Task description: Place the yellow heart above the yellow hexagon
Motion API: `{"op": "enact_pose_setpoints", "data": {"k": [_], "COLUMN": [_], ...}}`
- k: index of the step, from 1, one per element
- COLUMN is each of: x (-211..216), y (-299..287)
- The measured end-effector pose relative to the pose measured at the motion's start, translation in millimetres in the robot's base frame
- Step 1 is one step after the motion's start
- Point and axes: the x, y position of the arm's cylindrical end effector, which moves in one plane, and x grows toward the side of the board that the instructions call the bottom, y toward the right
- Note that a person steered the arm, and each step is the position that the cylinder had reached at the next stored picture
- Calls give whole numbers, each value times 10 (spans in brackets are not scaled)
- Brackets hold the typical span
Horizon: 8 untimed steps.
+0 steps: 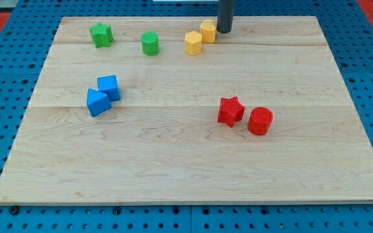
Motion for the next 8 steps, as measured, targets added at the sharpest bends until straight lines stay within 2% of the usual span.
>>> {"op": "enact_pose_setpoints", "data": {"k": [8], "x": [0], "y": [-375]}}
